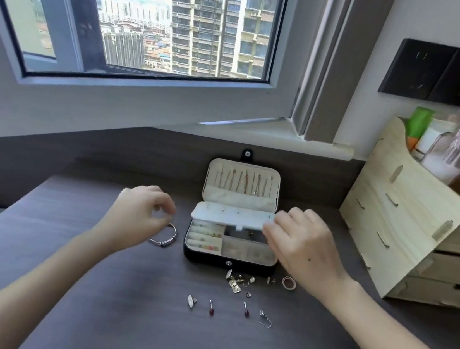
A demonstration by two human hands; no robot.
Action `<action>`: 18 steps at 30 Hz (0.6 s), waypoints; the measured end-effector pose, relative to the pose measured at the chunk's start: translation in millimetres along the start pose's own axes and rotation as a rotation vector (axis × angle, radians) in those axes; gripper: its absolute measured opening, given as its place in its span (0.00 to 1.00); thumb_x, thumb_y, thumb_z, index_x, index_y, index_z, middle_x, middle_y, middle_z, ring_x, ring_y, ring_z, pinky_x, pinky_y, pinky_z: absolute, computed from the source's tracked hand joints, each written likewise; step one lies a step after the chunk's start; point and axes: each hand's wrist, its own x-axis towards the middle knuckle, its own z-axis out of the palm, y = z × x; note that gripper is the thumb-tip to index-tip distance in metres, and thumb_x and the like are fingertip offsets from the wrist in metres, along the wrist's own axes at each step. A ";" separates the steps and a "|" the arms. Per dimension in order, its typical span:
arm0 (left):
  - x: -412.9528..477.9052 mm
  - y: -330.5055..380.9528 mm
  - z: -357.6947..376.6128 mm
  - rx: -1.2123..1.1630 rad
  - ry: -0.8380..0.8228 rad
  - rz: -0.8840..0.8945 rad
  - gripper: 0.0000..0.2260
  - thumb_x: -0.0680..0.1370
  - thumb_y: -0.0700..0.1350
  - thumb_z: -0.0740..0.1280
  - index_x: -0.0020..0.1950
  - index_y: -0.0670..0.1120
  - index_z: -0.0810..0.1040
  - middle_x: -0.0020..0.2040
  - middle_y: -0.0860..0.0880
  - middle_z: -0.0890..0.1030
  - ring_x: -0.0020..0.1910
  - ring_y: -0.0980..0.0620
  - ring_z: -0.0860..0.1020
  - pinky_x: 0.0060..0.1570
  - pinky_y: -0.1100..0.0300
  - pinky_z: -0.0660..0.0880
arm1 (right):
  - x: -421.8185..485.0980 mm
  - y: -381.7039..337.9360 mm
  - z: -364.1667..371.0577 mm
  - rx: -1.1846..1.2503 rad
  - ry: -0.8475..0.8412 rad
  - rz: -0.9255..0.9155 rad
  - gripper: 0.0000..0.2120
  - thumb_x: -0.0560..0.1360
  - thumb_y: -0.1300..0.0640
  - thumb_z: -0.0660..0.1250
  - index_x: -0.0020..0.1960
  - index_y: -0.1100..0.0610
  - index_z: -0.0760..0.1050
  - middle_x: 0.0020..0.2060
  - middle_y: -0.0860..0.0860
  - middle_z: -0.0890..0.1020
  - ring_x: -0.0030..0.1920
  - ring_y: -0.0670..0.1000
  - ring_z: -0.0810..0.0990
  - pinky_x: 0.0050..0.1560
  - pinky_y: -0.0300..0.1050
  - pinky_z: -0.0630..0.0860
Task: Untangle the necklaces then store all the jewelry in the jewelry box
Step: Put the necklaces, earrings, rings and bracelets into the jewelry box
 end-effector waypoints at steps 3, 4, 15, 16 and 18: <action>-9.7 -9.0 7.0 0.243 -0.121 -0.011 0.16 0.66 0.62 0.59 0.41 0.55 0.80 0.43 0.57 0.74 0.47 0.53 0.74 0.45 0.58 0.59 | 29.7 11.9 6.1 0.006 0.081 0.177 0.09 0.68 0.67 0.70 0.34 0.58 0.73 0.30 0.52 0.70 0.29 0.51 0.66 0.28 0.42 0.61; -12.3 -9.2 10.3 0.292 -0.162 -0.020 0.16 0.67 0.62 0.60 0.43 0.55 0.80 0.44 0.57 0.74 0.49 0.53 0.73 0.45 0.59 0.57 | 39.9 16.8 12.2 0.016 0.077 0.234 0.08 0.68 0.68 0.70 0.34 0.58 0.74 0.30 0.52 0.70 0.29 0.51 0.67 0.26 0.41 0.61; -20.7 -5.5 22.9 0.306 -0.109 -0.016 0.06 0.78 0.44 0.63 0.46 0.43 0.77 0.46 0.48 0.76 0.50 0.43 0.76 0.45 0.55 0.64 | 65.8 24.3 47.0 0.213 -0.116 0.552 0.16 0.75 0.65 0.61 0.62 0.60 0.76 0.49 0.57 0.80 0.47 0.59 0.76 0.38 0.43 0.66; -19.0 -0.3 17.5 0.209 -0.073 -0.024 0.06 0.79 0.43 0.63 0.44 0.44 0.77 0.43 0.50 0.75 0.47 0.44 0.75 0.43 0.56 0.64 | 60.9 22.3 40.2 0.251 -0.073 0.561 0.14 0.75 0.65 0.63 0.58 0.60 0.78 0.47 0.56 0.80 0.45 0.58 0.77 0.37 0.42 0.66; -11.6 18.6 5.2 -0.004 -0.032 -0.050 0.06 0.79 0.41 0.64 0.41 0.46 0.74 0.38 0.54 0.72 0.40 0.51 0.74 0.38 0.63 0.65 | 46.8 19.1 25.8 0.323 -0.032 0.587 0.08 0.74 0.63 0.65 0.51 0.59 0.81 0.42 0.53 0.80 0.43 0.55 0.77 0.37 0.42 0.67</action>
